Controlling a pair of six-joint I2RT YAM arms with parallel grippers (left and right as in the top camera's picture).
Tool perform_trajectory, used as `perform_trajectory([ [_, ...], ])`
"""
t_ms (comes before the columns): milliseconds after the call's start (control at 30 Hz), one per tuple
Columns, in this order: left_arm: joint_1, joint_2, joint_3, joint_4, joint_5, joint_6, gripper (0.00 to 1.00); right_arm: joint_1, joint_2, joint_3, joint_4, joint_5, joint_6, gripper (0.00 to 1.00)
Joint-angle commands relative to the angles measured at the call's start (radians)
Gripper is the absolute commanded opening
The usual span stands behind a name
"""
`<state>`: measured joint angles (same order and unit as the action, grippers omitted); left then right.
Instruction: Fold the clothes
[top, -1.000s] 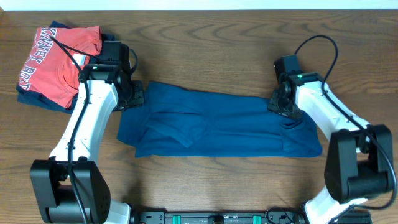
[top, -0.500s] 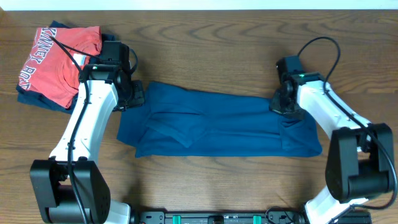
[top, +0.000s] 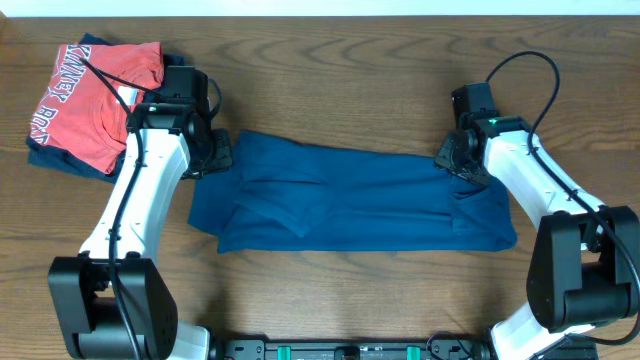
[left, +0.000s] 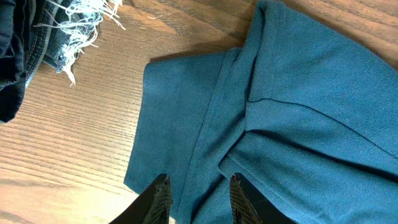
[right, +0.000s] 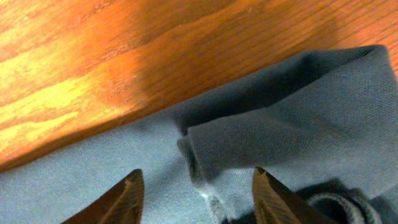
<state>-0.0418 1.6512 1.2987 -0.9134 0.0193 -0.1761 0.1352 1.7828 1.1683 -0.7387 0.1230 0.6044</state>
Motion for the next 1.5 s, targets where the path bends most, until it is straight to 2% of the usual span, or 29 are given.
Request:
perform_trajectory([
  [0,0.005,-0.018,0.014,-0.010,-0.003,0.010,0.33,-0.020,-0.059,0.031,-0.029,-0.004,-0.100,0.55],
  [133,0.005,-0.018,0.014,-0.011,-0.003,0.010,0.33,-0.103,-0.183,0.055,-0.121,-0.076,-0.231,0.56],
  [333,0.005,-0.018,0.014,-0.010,-0.003,0.010,0.33,-0.308,-0.327,0.056,-0.200,-0.389,-0.415,0.60],
  [467,0.005,-0.018,0.014,-0.010,-0.003,0.010,0.33,-0.416,-0.313,0.033,-0.250,-0.455,-0.499,0.56],
  [600,0.005,-0.018,0.014,-0.011,-0.003,0.010,0.34,-0.468,-0.260,-0.035,-0.253,-0.519,-0.569,0.60],
  [900,0.005,-0.018,0.014,-0.017,-0.003,0.010,0.37,-0.506,-0.145,-0.223,-0.203,-0.531,-0.576,0.59],
  [1100,0.005,-0.018,0.014,-0.022,-0.003,0.010,0.38,-0.613,-0.144,-0.278,-0.173,-0.527,-0.576,0.59],
  [1200,0.005,-0.018,0.014,-0.021,-0.003,0.010,0.38,-0.657,-0.144,-0.323,-0.113,-0.596,-0.586,0.60],
  [1333,0.005,-0.018,0.014,-0.021,-0.003,0.010,0.38,-0.694,-0.144,-0.364,-0.044,-0.742,-0.666,0.58],
  [1467,0.005,-0.018,0.014,-0.021,-0.003,0.010,0.38,-0.732,-0.145,-0.368,-0.025,-0.961,-0.818,0.55],
])
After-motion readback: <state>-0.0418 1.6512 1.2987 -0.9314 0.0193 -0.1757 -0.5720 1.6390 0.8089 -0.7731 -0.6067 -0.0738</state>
